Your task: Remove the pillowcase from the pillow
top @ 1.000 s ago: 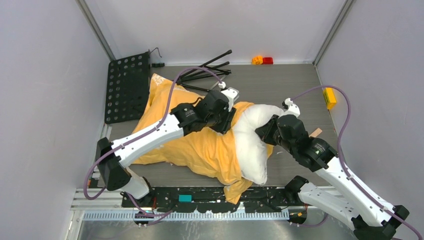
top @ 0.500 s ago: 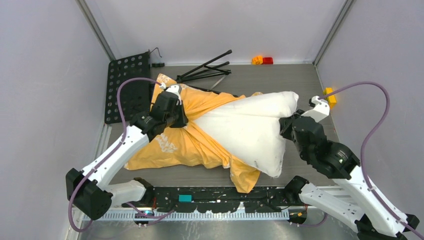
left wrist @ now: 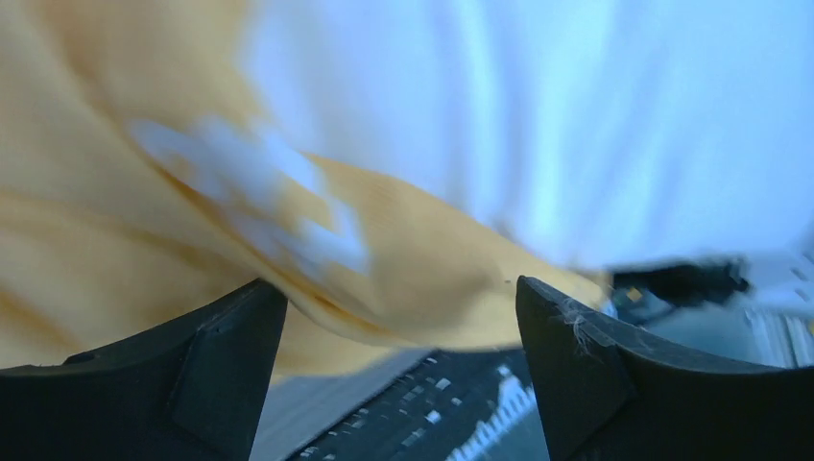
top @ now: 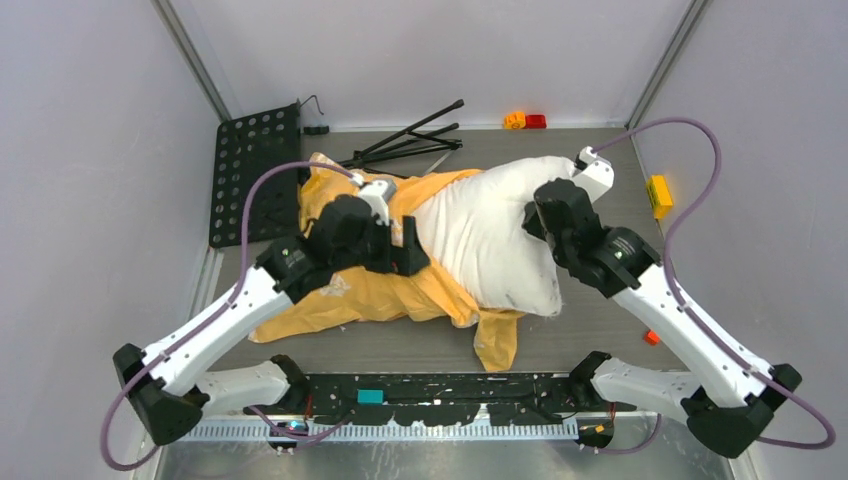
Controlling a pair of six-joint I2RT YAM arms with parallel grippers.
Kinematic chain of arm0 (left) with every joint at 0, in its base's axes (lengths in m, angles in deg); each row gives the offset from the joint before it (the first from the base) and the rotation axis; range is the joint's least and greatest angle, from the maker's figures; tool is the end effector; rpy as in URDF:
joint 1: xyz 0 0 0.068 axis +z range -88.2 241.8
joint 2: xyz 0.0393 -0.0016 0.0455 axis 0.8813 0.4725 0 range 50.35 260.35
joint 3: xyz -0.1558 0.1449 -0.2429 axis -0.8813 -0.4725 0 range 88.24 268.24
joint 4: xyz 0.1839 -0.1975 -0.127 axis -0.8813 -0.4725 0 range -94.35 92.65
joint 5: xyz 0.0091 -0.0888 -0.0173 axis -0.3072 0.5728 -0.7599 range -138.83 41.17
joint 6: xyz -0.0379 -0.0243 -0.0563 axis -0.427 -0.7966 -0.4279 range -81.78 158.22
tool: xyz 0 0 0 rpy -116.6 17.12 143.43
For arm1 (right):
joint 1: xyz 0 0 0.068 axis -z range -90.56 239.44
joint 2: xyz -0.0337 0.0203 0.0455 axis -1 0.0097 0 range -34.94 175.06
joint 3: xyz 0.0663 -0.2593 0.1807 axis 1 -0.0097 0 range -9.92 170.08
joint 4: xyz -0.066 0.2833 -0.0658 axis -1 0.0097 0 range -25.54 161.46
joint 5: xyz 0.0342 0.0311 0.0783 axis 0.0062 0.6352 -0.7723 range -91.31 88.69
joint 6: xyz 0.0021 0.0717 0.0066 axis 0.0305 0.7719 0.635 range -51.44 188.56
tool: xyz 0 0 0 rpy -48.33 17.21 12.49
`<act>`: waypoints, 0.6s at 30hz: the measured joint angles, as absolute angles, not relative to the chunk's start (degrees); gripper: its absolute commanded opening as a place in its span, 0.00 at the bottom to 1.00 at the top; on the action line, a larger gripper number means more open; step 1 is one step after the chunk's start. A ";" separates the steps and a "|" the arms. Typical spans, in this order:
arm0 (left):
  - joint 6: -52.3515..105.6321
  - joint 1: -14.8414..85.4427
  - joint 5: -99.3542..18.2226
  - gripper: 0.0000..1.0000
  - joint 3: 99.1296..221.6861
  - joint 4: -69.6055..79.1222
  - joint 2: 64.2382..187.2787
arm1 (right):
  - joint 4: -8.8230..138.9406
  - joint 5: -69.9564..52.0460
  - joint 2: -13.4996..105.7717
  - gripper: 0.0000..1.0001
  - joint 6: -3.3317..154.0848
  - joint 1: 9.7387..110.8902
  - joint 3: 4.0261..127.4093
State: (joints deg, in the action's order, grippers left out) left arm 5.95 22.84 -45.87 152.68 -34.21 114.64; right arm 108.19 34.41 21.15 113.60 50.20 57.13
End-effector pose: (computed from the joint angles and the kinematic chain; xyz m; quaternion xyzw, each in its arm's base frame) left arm 0.2110 -0.1748 0.3787 0.0637 0.8913 -0.2798 0.3510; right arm 0.1880 0.1085 0.4220 0.1890 0.8271 0.1061 0.5187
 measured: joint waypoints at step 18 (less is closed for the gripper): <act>-15.01 -12.92 -66.10 1.00 136.38 -16.07 114.58 | 102.20 36.64 31.18 0.00 126.82 50.24 64.87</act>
State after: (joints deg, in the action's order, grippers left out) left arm -15.01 -12.92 -66.10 136.38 -16.07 114.58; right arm 102.20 36.64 31.18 126.82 50.24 64.87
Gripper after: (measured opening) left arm 0.994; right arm 0.077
